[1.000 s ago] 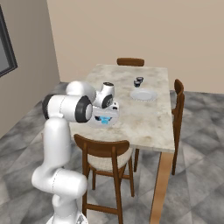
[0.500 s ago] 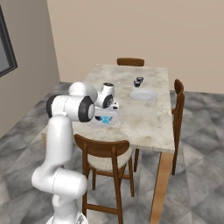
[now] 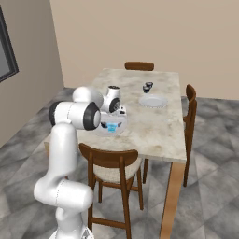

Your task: Place two yogurt containers on each plate.

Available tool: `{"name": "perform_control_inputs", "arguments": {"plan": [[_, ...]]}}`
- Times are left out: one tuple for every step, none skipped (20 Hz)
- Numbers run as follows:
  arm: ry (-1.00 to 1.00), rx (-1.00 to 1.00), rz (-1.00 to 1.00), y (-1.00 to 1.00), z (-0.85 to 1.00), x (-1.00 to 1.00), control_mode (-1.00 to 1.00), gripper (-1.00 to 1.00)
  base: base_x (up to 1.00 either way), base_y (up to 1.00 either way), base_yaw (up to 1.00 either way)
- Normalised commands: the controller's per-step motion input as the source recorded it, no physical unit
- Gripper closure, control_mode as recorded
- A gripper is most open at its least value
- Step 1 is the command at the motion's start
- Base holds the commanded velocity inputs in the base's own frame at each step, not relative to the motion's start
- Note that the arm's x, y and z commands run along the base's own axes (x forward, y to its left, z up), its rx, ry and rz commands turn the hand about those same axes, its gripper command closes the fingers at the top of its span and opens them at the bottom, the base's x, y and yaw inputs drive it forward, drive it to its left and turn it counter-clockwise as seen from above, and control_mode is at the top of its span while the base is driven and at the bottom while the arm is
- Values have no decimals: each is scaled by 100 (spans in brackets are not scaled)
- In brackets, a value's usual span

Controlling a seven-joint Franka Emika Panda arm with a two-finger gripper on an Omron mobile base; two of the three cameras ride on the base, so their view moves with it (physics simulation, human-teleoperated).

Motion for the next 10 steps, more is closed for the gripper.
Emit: {"name": "perform_control_inputs", "arguments": {"plan": [[0, 0, 0, -6, 17, -19, -100, -100, 0, 0, 0], [0, 0, 0, -10, 16, -21, -100, -100, 0, 0, 0], [0, 0, 0, -10, 12, -16, -100, -100, 0, 0, 0], [0, 0, 0, -10, 16, -12, -100, -100, 0, 0, 0], [0, 0, 0, -8, 23, -6, -100, -100, 0, 0, 0], [-1, 0, 0, -8, 33, -3, -100, -100, 0, 0, 0], [-1, 0, 0, -7, 36, -15, -100, -100, 0, 0, 0], [-1, 0, 0, -4, 39, -15, -100, -100, 0, 0, 0], [-5, 0, 0, 0, 42, -20, -100, -100, 0, 0, 0], [-9, 0, 0, 0, 44, -19, -100, -100, 0, 0, 0]]}}
